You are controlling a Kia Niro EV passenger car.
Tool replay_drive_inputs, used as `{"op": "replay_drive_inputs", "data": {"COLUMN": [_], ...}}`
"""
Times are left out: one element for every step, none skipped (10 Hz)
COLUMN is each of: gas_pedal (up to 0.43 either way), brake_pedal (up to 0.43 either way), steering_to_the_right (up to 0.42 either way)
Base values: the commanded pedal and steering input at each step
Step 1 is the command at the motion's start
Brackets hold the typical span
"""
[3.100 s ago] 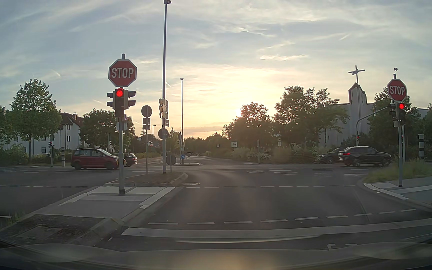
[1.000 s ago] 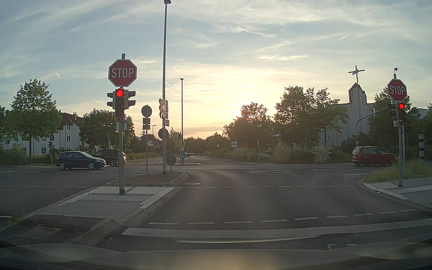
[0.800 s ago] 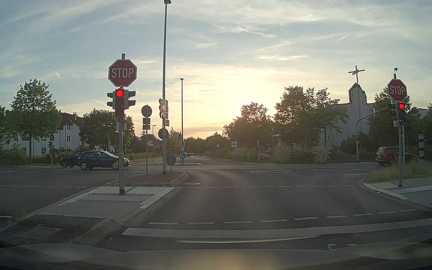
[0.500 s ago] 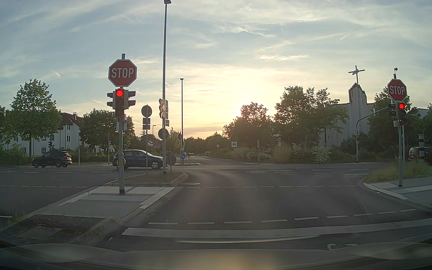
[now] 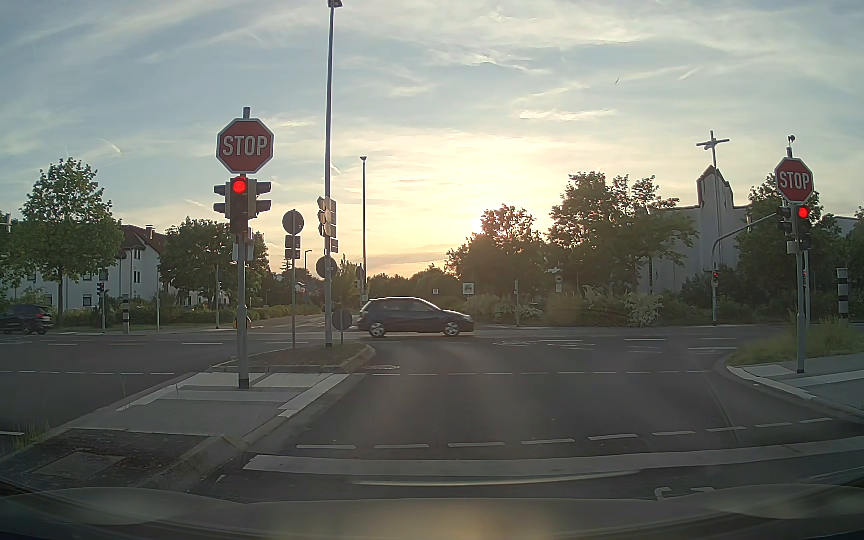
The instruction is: Follow the waypoints while adhering to traffic rules and regulations
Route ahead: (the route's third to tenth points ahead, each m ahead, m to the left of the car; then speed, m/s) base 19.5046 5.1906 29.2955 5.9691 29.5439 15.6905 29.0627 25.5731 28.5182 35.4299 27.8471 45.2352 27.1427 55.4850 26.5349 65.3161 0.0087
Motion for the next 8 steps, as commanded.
{"op": "replay_drive_inputs", "data": {"gas_pedal": [0.0,0.0,0.0,0.0,0.0,0.0,0.0,0.0], "brake_pedal": [0.421,0.421,0.421,0.421,0.421,0.421,0.421,0.415], "steering_to_the_right": [0.007,0.007,0.008,0.008,0.007,0.008,0.007,0.008]}}
